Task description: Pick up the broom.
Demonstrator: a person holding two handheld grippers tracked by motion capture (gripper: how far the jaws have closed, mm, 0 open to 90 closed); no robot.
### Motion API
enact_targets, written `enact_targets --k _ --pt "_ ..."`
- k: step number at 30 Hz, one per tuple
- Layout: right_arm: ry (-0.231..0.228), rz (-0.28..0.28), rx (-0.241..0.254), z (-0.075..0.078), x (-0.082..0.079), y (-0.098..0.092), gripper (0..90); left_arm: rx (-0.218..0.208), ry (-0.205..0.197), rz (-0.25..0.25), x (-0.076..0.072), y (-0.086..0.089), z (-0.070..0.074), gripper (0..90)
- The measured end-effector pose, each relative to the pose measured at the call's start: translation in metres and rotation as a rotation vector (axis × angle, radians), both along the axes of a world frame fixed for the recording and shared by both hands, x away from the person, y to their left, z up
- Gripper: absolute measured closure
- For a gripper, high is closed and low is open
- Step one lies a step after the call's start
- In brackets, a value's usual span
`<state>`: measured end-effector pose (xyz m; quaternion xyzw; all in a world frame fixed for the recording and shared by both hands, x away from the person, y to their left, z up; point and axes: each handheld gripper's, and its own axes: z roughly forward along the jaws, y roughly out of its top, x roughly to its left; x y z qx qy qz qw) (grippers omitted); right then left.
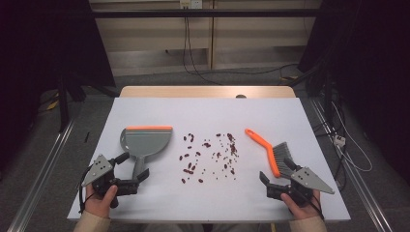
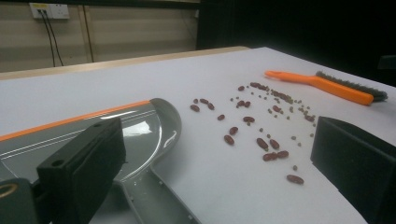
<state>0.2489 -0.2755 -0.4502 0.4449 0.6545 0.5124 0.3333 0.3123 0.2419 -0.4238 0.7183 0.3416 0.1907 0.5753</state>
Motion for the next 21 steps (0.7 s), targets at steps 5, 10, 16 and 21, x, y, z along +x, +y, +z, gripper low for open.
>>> enact_targets --k 5,10,16,21 --pt "-0.002 0.003 -0.007 0.001 0.002 0.001 2.7 -0.001 0.001 -0.003 0.000 0.001 -0.001 2.9" --pt "-0.006 -0.001 -0.006 0.005 0.008 0.001 2.8 -0.006 0.005 -0.003 0.001 0.001 -0.001 2.9" --pt "0.036 -0.025 -0.010 0.016 0.026 -0.005 3.6 -0.006 0.007 -0.010 0.002 0.001 -0.001 2.9" --pt "0.119 -0.054 0.007 0.022 0.044 -0.015 6.3 -0.009 0.006 -0.010 0.002 0.001 -0.001 2.9"
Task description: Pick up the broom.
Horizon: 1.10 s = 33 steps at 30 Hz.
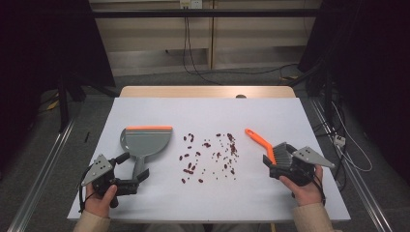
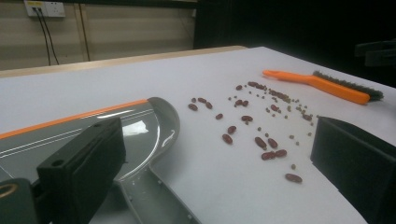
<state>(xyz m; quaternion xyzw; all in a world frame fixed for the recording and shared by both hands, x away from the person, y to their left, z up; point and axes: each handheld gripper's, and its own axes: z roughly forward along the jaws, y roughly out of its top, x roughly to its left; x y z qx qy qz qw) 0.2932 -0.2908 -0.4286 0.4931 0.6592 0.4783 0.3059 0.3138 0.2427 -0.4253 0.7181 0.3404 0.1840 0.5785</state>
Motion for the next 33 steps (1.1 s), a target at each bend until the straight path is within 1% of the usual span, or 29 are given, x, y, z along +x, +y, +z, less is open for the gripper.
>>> enact_targets --k 3,4,5,7,8,9,12,14,15,17,18,19,20,21,22,24,25,26,27,28,30,33 --pt "0.024 -0.005 -0.002 0.003 0.009 -0.006 8.9 0.001 0.001 0.002 0.000 0.000 0.000 2.9" --pt "0.024 -0.005 -0.002 0.003 0.009 -0.006 8.9 0.003 0.002 0.002 0.000 0.001 -0.001 2.9" --pt "0.038 -0.011 -0.011 0.004 0.016 -0.010 9.8 0.004 0.002 0.002 0.000 0.001 -0.001 2.9" --pt "0.046 -0.005 -0.009 0.005 0.021 -0.012 13.9 0.003 0.004 0.002 0.000 0.002 -0.001 2.9" --pt "0.049 0.001 -0.014 0.005 0.023 -0.012 16.7 0.003 0.004 0.001 0.000 0.002 -0.001 2.9" --pt "0.049 0.001 -0.014 0.005 0.023 -0.012 16.7 0.003 0.005 0.001 0.000 0.002 -0.001 2.9" --pt "0.065 0.001 -0.024 0.005 0.031 -0.011 19.3 0.006 0.005 -0.001 0.000 0.001 -0.001 2.9" --pt "0.082 0.012 -0.033 0.005 0.038 -0.009 25.2 0.006 0.004 -0.004 0.000 0.001 -0.001 2.9" --pt "0.106 0.016 -0.031 0.004 0.044 -0.007 26.5 0.006 0.002 -0.005 0.000 0.001 -0.001 3.0" --pt "0.114 0.011 -0.034 0.004 0.047 -0.007 26.7 0.011 0.001 -0.003 -0.001 0.000 -0.001 3.1" --pt "0.122 0.010 -0.034 0.004 0.050 -0.006 30.5 0.011 0.003 -0.004 -0.001 0.000 -0.001 3.1" --pt "0.148 0.027 -0.032 0.003 0.054 -0.006 36.4 0.010 0.003 -0.005 -0.001 0.001 -0.001 3.1" --pt "0.169 0.031 -0.033 0.002 0.057 -0.006 36.2 0.009 0.003 -0.005 -0.001 0.001 -0.002 3.1" --pt "0.177 0.025 -0.050 0.001 0.060 -0.006 36.3 0.008 0.004 -0.005 -0.001 0.001 -0.002 3.1" --pt "0.191 0.025 -0.057 0.001 0.063 -0.006 36.4 0.006 0.004 -0.007 -0.001 0.001 -0.002 3.1" --pt "0.227 0.029 -0.059 -0.001 0.068 -0.006 38.7 0.008 0.006 -0.007 -0.001 0.001 -0.002 3.1" --pt "0.251 0.018 -0.077 -0.003 0.072 -0.007 39.3 0.009 0.006 -0.009 -0.001 0.001 -0.002 3.1" --pt "0.262 0.017 -0.081 -0.004 0.074 -0.007 40.4 0.009 0.006 -0.011 -0.001 0.001 -0.002 3.1" --pt "0.262 0.017 -0.081 -0.004 0.074 -0.007 40.4 0.011 0.005 -0.011 -0.001 0.000 -0.002 3.1" --pt "0.282 0.010 -0.080 -0.005 0.076 -0.008 41.3 0.013 0.003 -0.012 -0.001 0.000 -0.002 3.1" --pt "0.315 0.011 -0.075 -0.006 0.081 -0.011 48.9 0.011 0.005 -0.013 -0.001 0.000 -0.002 3.1" --pt "0.351 0.011 -0.071 -0.009 0.085 -0.012 51.6 0.014 0.005 -0.016 -0.001 0.000 -0.002 3.1"
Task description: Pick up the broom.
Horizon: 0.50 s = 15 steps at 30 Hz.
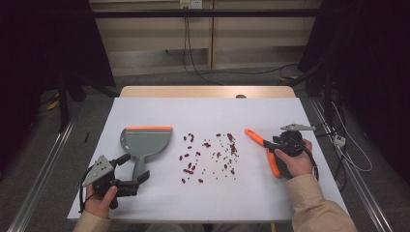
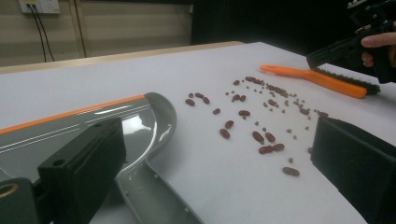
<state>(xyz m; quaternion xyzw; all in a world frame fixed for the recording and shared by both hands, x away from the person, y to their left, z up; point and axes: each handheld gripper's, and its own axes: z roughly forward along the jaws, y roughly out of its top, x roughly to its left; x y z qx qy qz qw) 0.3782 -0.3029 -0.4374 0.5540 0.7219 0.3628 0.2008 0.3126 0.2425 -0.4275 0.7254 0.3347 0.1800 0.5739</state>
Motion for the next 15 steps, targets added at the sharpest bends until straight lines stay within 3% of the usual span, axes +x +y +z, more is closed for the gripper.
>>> enact_targets --k 4,15 --pt "0.056 -0.003 -0.014 -0.0030 0.0038 0.0012 55.2 0.000 0.001 -0.001 -0.0001 -0.0001 -0.0001 3.1" --pt "0.126 -0.026 -0.047 -0.0102 0.0112 0.0022 61.1 0.003 0.006 -0.007 -0.0003 -0.0010 -0.0007 3.0"
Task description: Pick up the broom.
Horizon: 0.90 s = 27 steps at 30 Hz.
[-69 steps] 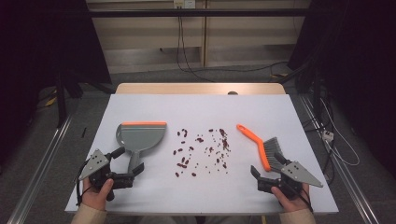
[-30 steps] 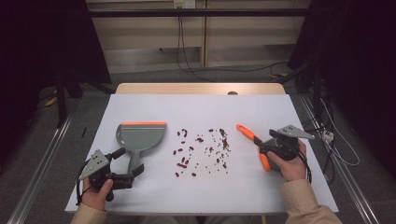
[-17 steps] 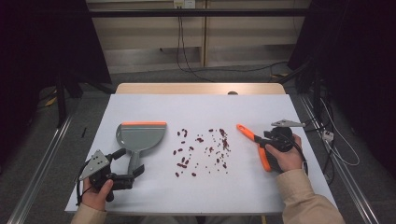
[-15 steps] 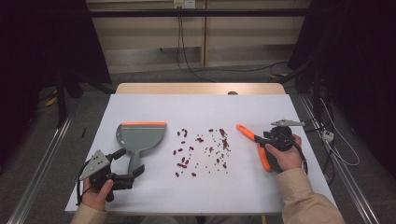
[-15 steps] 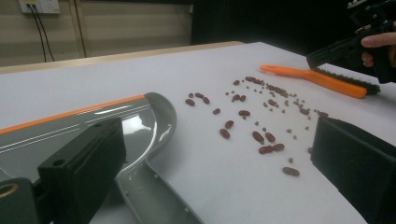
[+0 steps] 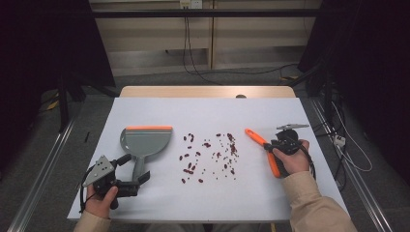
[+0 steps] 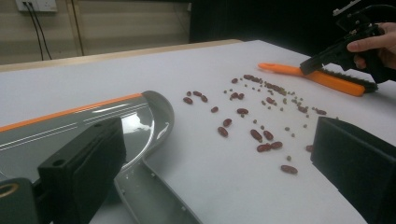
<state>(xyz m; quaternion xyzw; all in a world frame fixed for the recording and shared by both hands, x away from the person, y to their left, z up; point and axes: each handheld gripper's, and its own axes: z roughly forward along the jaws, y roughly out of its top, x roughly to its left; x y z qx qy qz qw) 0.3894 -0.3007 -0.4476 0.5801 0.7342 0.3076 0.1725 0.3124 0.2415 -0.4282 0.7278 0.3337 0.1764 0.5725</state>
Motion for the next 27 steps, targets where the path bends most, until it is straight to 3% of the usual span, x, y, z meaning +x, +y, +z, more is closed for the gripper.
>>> enact_targets --k 4,9,15,21,27 --pt "0.015 0.003 -0.010 -0.001 0.001 0.002 67.3 -0.005 0.006 0.000 0.000 0.000 0.000 3.1" --pt "0.045 -0.006 -0.043 0.001 0.003 0.009 67.0 -0.004 0.004 -0.004 0.000 -0.001 0.000 3.1" --pt "0.043 0.001 -0.084 -0.001 0.004 0.014 67.2 -0.002 0.003 -0.003 -0.001 0.000 0.000 3.1" --pt "0.047 -0.033 -0.023 -0.001 0.007 0.010 69.4 0.001 0.003 -0.005 0.000 -0.002 0.000 3.0" --pt "0.047 -0.005 0.013 0.001 0.015 0.017 70.3 0.003 0.003 -0.007 0.001 -0.002 0.000 3.1"
